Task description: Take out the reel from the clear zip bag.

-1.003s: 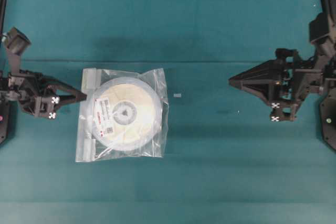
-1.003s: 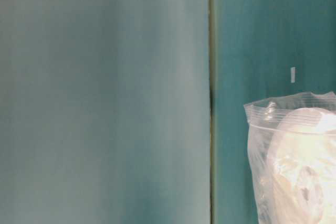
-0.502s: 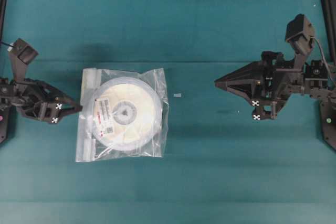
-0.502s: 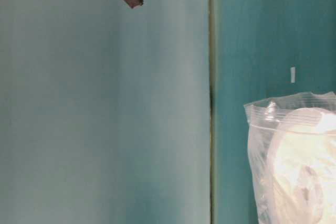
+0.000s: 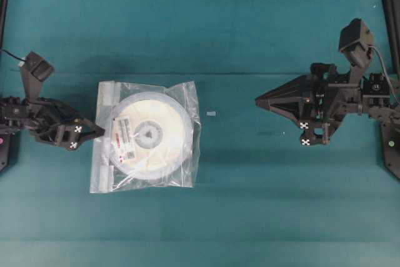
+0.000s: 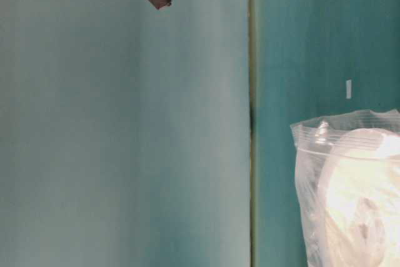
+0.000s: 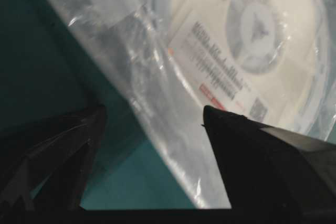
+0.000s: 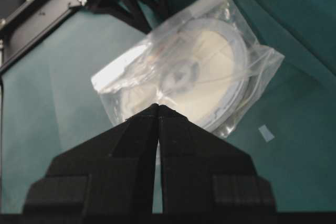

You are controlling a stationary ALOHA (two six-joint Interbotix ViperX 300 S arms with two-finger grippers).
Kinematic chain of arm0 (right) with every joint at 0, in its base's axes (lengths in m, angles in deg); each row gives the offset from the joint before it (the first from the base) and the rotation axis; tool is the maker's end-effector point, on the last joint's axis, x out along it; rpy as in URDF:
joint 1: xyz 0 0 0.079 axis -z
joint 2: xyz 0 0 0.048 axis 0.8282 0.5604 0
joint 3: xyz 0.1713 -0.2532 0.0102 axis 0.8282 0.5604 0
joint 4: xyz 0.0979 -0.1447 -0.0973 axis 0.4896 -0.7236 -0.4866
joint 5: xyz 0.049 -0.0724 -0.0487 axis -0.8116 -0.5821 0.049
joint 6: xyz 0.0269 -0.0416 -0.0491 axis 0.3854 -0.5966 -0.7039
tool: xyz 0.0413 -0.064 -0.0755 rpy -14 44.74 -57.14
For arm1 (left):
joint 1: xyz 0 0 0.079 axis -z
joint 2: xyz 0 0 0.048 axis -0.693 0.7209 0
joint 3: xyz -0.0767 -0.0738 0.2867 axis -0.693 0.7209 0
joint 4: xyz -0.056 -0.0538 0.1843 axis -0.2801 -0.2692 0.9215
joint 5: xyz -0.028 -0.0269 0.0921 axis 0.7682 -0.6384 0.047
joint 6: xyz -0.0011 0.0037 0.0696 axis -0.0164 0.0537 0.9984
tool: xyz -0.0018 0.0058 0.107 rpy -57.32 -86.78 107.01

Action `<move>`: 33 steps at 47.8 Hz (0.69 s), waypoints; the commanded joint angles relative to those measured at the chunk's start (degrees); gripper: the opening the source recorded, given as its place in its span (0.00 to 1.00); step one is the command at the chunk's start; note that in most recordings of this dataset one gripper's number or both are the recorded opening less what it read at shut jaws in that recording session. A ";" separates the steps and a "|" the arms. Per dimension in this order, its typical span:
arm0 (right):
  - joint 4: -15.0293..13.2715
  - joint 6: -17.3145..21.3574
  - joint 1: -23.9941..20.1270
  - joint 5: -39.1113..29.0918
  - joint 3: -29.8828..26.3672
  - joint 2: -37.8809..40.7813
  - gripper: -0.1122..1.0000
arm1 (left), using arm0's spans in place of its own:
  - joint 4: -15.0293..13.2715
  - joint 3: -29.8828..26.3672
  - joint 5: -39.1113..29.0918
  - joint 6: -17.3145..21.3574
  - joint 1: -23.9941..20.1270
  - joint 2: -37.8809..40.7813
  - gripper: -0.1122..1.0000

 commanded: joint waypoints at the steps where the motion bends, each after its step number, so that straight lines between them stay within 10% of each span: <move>1: 0.09 0.53 -0.18 0.26 -0.79 -0.18 0.11 | 0.09 -1.58 0.97 -0.09 -0.18 0.97 0.93; 14: 0.18 0.88 -0.09 -0.97 -0.26 -0.09 0.11 | 0.09 -3.16 0.62 -0.09 -0.18 1.67 0.84; 33: 0.70 3.34 0.44 -5.01 -0.09 0.26 0.11 | 0.18 -5.27 -5.62 0.09 -0.18 2.20 0.11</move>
